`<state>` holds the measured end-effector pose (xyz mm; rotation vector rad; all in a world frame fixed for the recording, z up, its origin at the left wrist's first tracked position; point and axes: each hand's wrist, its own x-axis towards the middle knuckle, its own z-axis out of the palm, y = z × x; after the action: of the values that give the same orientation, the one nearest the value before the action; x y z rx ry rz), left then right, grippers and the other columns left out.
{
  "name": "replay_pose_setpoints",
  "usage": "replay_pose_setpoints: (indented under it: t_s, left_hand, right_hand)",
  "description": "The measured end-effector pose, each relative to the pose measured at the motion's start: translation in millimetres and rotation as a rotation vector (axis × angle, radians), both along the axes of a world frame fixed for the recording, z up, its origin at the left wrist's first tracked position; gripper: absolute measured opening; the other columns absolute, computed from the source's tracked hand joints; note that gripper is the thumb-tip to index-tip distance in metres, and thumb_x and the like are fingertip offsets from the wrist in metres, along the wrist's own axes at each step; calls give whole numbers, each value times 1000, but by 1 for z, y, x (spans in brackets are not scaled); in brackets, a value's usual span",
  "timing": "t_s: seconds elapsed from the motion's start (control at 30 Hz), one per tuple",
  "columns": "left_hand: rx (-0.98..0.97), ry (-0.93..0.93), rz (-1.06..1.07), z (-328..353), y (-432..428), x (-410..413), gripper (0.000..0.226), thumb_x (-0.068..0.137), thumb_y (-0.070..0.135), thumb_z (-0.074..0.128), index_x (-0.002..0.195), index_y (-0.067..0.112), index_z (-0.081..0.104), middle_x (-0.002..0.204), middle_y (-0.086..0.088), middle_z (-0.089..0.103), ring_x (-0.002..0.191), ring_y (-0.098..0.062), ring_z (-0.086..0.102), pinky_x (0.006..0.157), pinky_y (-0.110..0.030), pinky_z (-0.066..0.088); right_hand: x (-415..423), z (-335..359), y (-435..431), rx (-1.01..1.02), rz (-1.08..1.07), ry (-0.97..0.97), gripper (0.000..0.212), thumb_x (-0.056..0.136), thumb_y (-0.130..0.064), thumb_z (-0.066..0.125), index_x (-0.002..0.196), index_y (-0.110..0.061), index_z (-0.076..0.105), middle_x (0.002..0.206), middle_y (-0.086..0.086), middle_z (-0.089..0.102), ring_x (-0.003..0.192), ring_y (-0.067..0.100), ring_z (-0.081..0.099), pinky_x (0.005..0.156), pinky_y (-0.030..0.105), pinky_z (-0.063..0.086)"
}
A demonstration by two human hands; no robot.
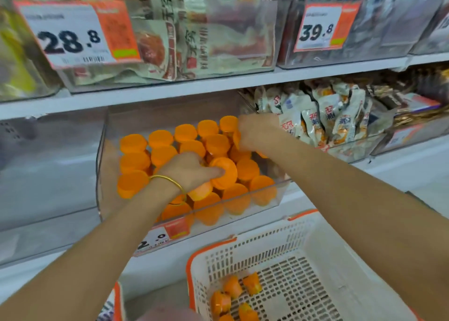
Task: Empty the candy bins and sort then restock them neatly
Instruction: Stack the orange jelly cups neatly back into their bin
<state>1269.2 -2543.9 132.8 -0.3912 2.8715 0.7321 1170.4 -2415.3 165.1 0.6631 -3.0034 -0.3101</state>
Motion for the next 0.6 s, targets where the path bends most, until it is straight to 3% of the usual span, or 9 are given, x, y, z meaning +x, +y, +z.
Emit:
replay_pose_setpoints:
  t_s: [0.1,0.23,0.3,0.43,0.5,0.6]
  left_hand:
    - [-129,-2,-39,-5,-2,-8,52,82,61,56,103,14,60,82,-4,58,86,-23,57,76,-37,45]
    - [-278,41,-84,-8,-5,-18,53,84,64,50,108,18,62,86,0,54,86,-20,45,83,-38,28]
    - [-286,28,-110,-9,-4,-23,53,84,64,48,107,18,62,93,-1,57,91,-22,47,88,-40,30]
    - [-302,21,-127,-15,-3,-32,53,86,65,44,104,17,61,102,-3,60,105,-26,52,96,-45,33]
    - [-296,22,-136,-17,-3,-35,49,89,64,42,93,18,57,94,-2,56,101,-25,52,93,-43,36]
    - [-314,42,-141,-22,-4,-36,40,94,57,37,81,21,49,88,-2,53,99,-25,54,83,-38,39]
  right_hand:
    - [-22,-10,-14,148,-4,-84,25,88,-27,54,109,-15,58,88,2,52,87,25,56,71,36,39]
    - [-39,-19,-27,229,-22,-137,28,87,-31,59,109,-13,58,95,4,52,101,29,57,77,39,44]
    - [-41,-20,-29,206,-22,-133,27,86,-30,59,107,-13,59,89,3,52,93,28,56,75,38,44]
    - [-32,-13,-10,-89,28,-64,23,84,-26,58,102,-14,50,88,3,48,93,30,57,69,35,38]
    - [-20,-16,7,-273,59,-77,31,85,-32,60,105,-13,45,96,7,51,98,31,57,68,35,40]
    - [-8,-36,21,-388,86,-155,41,90,-42,57,110,-8,45,108,14,58,102,34,56,73,38,42]
